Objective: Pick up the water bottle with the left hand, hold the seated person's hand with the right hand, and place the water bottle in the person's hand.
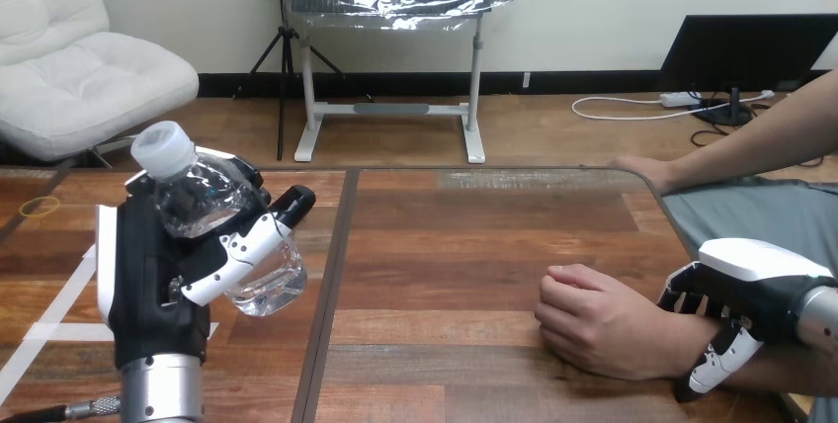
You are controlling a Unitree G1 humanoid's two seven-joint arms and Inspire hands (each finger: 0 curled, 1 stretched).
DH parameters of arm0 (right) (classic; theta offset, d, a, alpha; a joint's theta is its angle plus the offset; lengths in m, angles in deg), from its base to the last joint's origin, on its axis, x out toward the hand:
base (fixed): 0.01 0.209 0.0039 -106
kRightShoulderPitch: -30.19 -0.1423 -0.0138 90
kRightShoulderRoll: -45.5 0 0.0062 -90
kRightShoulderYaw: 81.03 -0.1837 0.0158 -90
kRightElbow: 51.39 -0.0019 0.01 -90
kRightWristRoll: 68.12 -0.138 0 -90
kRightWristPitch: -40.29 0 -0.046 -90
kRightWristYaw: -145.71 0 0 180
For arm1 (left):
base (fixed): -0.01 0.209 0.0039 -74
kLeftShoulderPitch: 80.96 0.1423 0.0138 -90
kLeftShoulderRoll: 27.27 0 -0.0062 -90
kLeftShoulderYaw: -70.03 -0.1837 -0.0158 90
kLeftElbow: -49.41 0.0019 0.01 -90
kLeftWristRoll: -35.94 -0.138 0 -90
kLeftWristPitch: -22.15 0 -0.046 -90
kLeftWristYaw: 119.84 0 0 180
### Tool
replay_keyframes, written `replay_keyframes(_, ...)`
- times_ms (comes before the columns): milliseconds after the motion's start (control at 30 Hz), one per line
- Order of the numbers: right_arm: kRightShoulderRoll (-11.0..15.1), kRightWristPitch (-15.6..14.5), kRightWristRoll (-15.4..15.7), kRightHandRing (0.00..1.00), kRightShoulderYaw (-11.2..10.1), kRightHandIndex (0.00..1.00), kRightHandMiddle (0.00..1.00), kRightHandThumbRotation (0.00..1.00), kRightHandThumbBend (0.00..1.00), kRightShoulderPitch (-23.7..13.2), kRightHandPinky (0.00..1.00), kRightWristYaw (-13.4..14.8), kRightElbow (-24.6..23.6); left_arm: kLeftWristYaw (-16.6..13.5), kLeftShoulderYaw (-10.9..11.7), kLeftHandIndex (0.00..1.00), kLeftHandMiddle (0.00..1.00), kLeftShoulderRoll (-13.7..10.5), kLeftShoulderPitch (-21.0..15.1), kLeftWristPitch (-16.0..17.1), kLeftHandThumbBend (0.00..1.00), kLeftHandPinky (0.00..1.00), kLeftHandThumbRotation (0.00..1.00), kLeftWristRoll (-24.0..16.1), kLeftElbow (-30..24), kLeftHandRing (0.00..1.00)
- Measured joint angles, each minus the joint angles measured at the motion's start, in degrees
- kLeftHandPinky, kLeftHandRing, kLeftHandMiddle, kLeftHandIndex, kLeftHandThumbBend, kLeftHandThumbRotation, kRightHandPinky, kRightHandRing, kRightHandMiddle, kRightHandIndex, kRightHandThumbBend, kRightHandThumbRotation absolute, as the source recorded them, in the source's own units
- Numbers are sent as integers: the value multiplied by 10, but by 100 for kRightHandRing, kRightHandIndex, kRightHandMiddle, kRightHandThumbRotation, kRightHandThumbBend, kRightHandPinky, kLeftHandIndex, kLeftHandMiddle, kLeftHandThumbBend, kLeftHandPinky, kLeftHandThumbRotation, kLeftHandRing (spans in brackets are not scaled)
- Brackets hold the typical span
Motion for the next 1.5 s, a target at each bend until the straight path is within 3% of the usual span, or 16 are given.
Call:
replay_keyframes(500, -2, 2, -1, 58, 4, 67, 65, 10, 85, -2, 49, 10, 7, 9, 10, 35, 33, 0, 0, 0, 65, 22, 0, 4, 0, 27)
replay_keyframes(700, -4, 4, -1, 55, 6, 65, 63, 3, 86, -4, 46, 22, 14, 10, 10, 35, 33, 0, 0, 0, 65, 22, 0, 7, 0, 28)
replay_keyframes(1500, -4, 9, -1, 39, 17, 54, 50, 0, 90, -9, 29, 54, 27, 10, 11, 35, 32, 0, 0, -1, 66, 22, 0, 1, 0, 27)
